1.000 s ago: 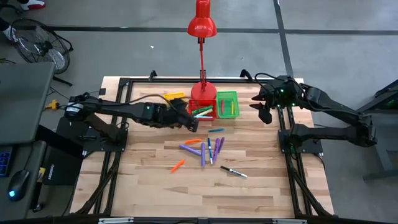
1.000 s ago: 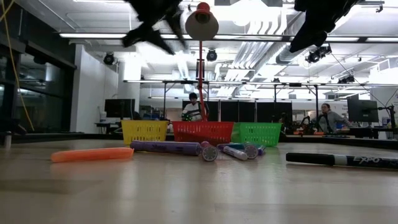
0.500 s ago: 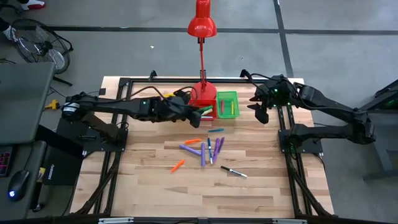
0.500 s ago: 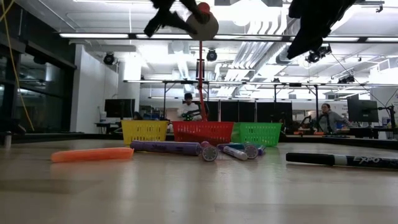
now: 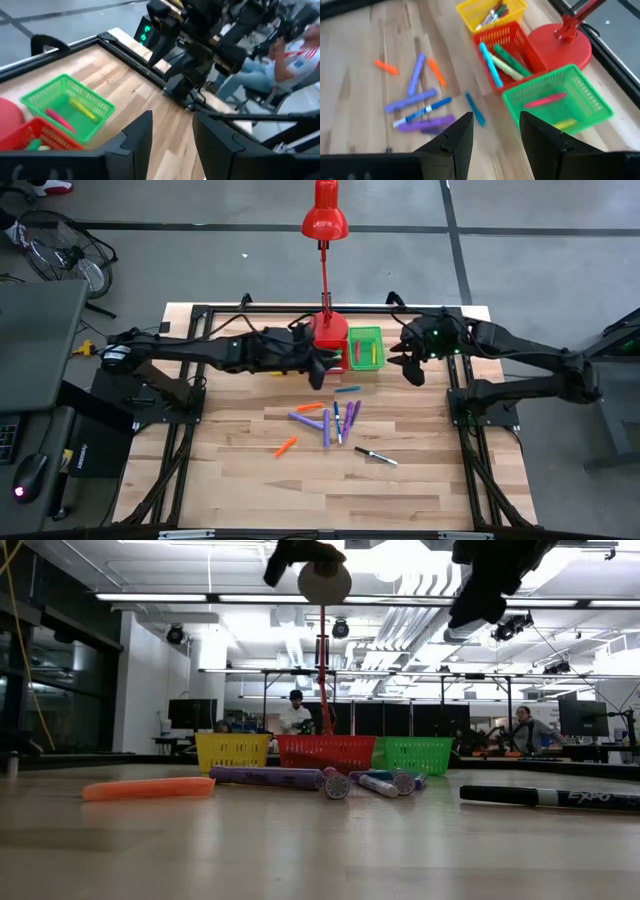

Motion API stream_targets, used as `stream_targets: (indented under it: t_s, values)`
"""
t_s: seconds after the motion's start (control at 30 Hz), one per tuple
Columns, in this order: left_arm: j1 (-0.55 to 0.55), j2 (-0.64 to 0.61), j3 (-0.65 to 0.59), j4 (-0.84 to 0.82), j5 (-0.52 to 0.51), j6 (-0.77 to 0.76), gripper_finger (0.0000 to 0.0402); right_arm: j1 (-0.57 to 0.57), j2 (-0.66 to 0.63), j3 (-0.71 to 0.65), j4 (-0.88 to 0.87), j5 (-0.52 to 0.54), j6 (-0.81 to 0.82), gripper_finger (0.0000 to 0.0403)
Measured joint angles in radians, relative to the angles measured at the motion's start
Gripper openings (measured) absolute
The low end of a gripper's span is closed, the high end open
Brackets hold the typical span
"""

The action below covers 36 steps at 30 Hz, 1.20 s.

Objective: Pick & Place Markers
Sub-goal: Put the black marker pen into the yellow bin

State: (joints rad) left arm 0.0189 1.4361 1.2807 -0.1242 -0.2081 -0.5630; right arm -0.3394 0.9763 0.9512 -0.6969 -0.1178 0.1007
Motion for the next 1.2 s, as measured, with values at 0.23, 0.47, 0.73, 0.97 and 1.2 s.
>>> stream_targets:
  t_s: [0.23,0.47,0.73,0.97,1.2]
  values:
    - [0.002,-0.084,-0.13,0.186,0.057,0.058,0.0138,0.078,0.033,0.0,0.079,0.025,0.104,0.0149]
    - [0.023,-0.128,-0.566,0.789,0.097,-0.096,0.0138,0.121,0.058,0.0,0.081,0.079,0.19,0.0149]
    - [0.021,-0.347,-0.914,1.129,0.035,-0.116,0.0138,0.242,0.187,0.103,0.041,0.113,0.211,0.0149]
    - [0.02,-0.623,-1.012,0.947,0.038,-0.069,0.0138,0.305,0.403,0.309,-0.221,0.162,0.261,0.0149]
    - [0.02,-0.913,-1.015,0.556,0.094,-0.026,0.0138,0.398,0.514,0.376,-0.327,0.103,0.354,0.0149]
